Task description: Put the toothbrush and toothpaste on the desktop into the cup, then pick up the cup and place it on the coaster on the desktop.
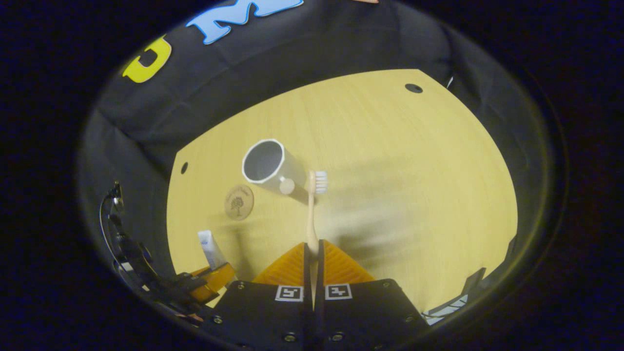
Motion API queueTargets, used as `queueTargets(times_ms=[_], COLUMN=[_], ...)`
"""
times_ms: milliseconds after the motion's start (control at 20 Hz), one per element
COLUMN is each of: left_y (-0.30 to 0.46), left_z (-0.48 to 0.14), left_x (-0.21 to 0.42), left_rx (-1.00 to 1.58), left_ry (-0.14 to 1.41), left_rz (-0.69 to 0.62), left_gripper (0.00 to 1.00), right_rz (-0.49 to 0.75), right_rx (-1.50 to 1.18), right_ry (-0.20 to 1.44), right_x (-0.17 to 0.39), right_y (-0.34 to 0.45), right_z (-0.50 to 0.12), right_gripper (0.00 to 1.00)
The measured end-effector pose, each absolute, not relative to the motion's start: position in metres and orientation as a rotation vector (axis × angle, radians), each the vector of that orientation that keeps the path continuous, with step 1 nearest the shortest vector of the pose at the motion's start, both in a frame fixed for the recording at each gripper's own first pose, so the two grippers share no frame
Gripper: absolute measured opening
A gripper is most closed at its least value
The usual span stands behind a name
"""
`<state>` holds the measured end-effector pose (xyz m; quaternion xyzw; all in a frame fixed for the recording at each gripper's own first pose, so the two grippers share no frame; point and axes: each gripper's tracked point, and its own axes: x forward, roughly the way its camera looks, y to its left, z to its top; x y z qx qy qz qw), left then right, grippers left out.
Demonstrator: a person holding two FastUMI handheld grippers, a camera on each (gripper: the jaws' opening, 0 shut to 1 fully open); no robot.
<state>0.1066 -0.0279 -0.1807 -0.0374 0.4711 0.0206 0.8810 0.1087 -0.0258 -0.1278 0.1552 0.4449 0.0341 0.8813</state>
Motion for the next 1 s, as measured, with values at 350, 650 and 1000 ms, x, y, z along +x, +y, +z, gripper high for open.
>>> queueTargets(times_ms=[350,650,1000], left_y=[-0.019,-0.021,-0.016], left_z=[-0.131,-0.118,-0.108], left_x=[0.110,0.101,0.098], left_rx=[-0.082,-0.108,-0.129], left_ry=[0.900,0.890,0.884], left_rz=[0.048,0.066,0.091], left_gripper=[0.16,0.16,0.16], right_rz=[0.114,0.101,0.071], right_rx=[0.409,0.390,0.269], right_ry=[0.684,0.620,0.597], right_x=[0.211,0.287,0.303], right_y=[0.006,0.020,0.021], right_z=[-0.065,-0.071,-0.101], right_gripper=[0.02,0.02,0.03])
